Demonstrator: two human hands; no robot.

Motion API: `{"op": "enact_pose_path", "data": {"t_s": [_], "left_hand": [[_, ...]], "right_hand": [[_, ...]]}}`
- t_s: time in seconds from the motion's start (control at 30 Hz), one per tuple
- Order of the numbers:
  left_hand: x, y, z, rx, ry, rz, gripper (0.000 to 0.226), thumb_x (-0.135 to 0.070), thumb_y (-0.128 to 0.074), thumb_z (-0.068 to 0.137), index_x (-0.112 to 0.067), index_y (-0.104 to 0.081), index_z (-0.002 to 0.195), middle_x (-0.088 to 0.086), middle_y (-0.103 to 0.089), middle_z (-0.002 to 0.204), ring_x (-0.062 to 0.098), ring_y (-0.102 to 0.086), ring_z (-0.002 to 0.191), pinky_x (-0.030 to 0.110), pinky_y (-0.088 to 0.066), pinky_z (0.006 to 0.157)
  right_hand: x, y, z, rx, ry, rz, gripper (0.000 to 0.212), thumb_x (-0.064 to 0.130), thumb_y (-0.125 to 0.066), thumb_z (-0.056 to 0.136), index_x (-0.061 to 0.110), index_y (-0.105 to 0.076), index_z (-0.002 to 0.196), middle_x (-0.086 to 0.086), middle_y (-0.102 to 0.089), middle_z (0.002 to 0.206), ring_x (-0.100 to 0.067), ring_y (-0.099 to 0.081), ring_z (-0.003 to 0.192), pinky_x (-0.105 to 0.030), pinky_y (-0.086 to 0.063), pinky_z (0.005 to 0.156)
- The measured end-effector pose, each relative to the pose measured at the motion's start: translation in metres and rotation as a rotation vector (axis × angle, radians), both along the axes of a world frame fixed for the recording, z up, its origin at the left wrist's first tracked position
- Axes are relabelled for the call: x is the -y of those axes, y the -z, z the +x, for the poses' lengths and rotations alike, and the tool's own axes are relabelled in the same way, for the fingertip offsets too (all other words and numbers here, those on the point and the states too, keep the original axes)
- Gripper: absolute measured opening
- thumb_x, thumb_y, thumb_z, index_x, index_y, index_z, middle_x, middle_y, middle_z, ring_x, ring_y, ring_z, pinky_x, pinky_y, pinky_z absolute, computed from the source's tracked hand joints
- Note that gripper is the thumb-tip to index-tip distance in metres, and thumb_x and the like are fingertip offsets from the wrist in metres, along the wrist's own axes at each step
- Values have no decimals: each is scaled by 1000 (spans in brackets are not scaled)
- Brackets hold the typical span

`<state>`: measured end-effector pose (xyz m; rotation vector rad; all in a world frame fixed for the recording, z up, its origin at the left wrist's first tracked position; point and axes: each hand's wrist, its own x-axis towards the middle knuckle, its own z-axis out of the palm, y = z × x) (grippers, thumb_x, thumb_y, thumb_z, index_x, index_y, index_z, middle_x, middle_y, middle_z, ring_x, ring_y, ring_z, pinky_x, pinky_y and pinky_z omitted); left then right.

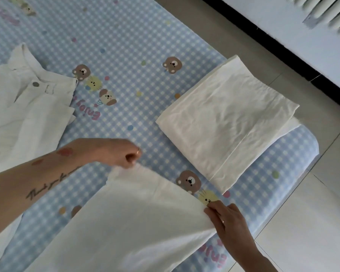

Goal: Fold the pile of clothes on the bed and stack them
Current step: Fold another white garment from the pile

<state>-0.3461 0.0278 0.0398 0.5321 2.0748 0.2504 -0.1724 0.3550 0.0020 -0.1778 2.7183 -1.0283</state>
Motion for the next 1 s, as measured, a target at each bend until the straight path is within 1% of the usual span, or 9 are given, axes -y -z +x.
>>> {"op": "enact_pose_path", "data": {"t_s": [0.17,0.3,0.4,0.5,0.6,0.73,0.8,0.87,1.0], "left_hand": [[-7,6,-27,-840,-63,141,16,-9,-58,89,-14,-43,85,5,-51,76,22,-55,77,31,-37,56],[-4,49,-2,-679,-608,63,27,-26,-50,96,-9,-45,116,16,-56,111,30,-58,94,40,-45,77],[-2,88,33,-335,-552,-192,55,-51,-51,89,-12,-42,127,13,-57,120,33,-53,110,42,-43,92],[-2,114,59,-245,-577,-180,43,-37,-62,86,-14,-46,118,8,-58,118,28,-55,108,35,-43,86],[-7,125,62,-375,-674,-72,26,-21,-57,90,-9,-53,113,11,-58,117,28,-52,111,33,-36,89],[-11,120,57,-640,-938,-8,20,-12,-57,89,-6,-58,108,14,-57,106,31,-53,102,39,-40,88],[-14,111,73,-739,-968,-49,27,-9,-58,87,-6,-56,114,15,-55,110,33,-51,104,41,-41,90],[-25,104,115,-834,-974,-13,36,-8,-59,87,-4,-54,122,17,-54,116,35,-50,108,43,-42,94],[-64,96,278,-855,-1035,95,36,-28,-36,97,-10,-50,126,9,-48,129,26,-47,121,30,-34,103]], "right_hand": [[11,-1,-10,-32,108,31,14,42,-47,91,32,-55,83,17,-55,62,0,-47,67,-8,-37,61],[4,13,-7,18,94,243,7,23,-68,84,22,-60,84,11,-65,66,-9,-44,54,-20,-36,58],[-3,30,4,68,8,373,25,26,-77,75,19,-64,95,2,-68,84,-21,-62,68,-32,-47,65],[3,40,11,170,19,382,41,37,-72,78,20,-60,114,-1,-60,102,-26,-60,88,-36,-50,70],[10,44,6,342,131,183,40,37,-64,85,23,-50,121,3,-55,111,-22,-59,97,-31,-46,77],[15,35,-8,181,150,272,36,31,-68,83,21,-51,113,0,-54,108,-22,-55,96,-31,-46,71],[16,32,-3,146,53,482,52,23,-72,81,12,-51,127,-10,-53,125,-29,-52,115,-40,-50,83],[21,29,13,-101,-42,566,53,20,-69,82,2,-54,129,-18,-53,132,-36,-49,123,-47,-45,93],[87,41,51,-244,-459,343,47,32,-36,97,13,-44,139,-13,-41,146,-28,-32,138,-45,-28,108]]}}
